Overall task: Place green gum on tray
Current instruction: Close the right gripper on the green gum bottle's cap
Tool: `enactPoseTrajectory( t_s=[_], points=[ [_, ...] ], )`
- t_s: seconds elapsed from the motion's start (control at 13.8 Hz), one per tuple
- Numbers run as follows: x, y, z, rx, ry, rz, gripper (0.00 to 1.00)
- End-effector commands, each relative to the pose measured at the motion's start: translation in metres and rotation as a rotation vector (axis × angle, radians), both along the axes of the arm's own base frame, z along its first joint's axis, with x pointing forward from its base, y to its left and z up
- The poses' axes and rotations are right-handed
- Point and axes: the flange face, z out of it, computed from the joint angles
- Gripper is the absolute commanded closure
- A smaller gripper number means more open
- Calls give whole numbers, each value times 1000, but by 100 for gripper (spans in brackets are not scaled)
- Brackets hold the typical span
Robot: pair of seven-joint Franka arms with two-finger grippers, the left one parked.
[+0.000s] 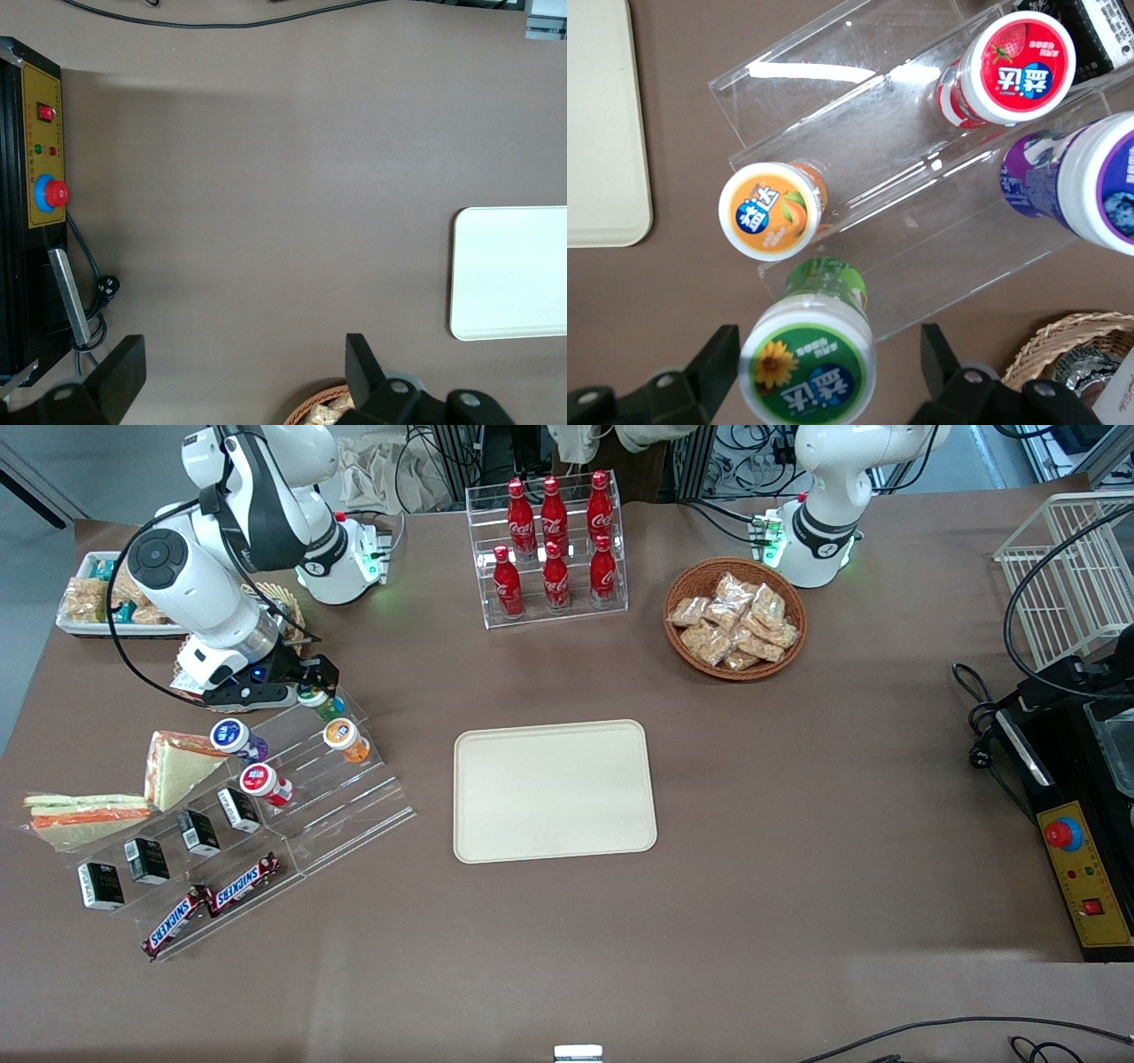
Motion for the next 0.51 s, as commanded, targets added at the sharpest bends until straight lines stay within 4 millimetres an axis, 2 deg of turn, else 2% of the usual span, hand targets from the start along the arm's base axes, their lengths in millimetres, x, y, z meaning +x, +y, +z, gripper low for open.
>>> enactPoseTrajectory(
  t_s=[0.0, 0.07, 0.44],
  points=[
    [-5, 1, 0, 9, -11, -16, 56],
    [-5, 2, -1, 10, -8, -17, 63],
    [-2, 5, 2, 11, -7, -42, 64]
  ],
)
